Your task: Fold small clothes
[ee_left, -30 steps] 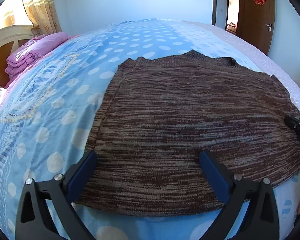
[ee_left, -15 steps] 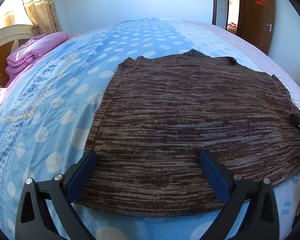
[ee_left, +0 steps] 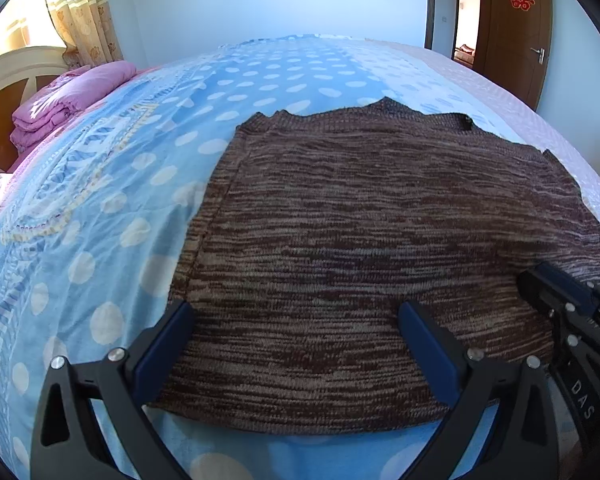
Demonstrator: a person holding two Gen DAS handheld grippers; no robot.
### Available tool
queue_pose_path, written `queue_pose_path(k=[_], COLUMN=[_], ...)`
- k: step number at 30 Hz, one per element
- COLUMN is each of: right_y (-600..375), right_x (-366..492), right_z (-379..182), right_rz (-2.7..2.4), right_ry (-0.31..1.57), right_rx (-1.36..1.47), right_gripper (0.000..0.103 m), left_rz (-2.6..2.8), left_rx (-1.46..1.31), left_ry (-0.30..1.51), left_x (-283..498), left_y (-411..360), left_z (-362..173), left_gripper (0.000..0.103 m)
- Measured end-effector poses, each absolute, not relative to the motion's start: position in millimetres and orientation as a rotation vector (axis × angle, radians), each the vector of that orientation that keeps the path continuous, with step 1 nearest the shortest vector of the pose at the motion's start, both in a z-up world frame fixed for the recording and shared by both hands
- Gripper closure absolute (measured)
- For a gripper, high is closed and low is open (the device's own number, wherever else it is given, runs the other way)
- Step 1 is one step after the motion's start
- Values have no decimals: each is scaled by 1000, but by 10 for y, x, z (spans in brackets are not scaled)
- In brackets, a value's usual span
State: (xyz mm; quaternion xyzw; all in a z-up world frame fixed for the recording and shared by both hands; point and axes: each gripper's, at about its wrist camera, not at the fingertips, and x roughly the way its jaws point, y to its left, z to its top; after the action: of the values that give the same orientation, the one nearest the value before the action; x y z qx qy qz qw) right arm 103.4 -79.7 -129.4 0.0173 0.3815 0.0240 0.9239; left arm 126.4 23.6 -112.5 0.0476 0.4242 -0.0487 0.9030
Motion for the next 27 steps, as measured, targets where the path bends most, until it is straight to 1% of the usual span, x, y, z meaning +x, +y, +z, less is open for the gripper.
queue_pose_path(k=[3,5,9,10,13,16,18,22,23,24,27], right_y=[-786,-803,-887,-911,-915,-917,-918,-924,-924,-927,-934], right_x=[1032,1028,1009,1005,996,993,998,995,998,998,998], right_z=[-1314,-1319,-1318,-1307,-1306,-1305,-1307,-1312,-1315,-1317,-1317], right_rz=[49,56,83,87,92,100,104,109,110,112,115], right_ry=[782,778,771,770,768,766,766,765,765,765,765], right_rx=[36,50,101,111,116,115,118,124,125,127,131], right_gripper=[83,83,81,81,80,77,76,76,76,76,75], left_rz=[-112,-130,-110,-109,-106,-137,-195,-216,-251,-284,-289], left_rx=[69,-1,-275,-362,-488,-507,-494,-387,-397,-416,-469], left_ry=[879,859,755,753,816,831,872,886,883,882,863], left_x=[1263,1223,1096,1118,1308,1495,1618,1643,1624,1601,1548], left_y=[277,383,901,1055,1280,1309,1192,975,965,972,1088], left_z=[-1121,-1086,-981,-1001,-1086,-1070,-1113,-1120,-1116,-1116,-1141], left_gripper=[0,0,0,0,2,2,2,3,10,20,31])
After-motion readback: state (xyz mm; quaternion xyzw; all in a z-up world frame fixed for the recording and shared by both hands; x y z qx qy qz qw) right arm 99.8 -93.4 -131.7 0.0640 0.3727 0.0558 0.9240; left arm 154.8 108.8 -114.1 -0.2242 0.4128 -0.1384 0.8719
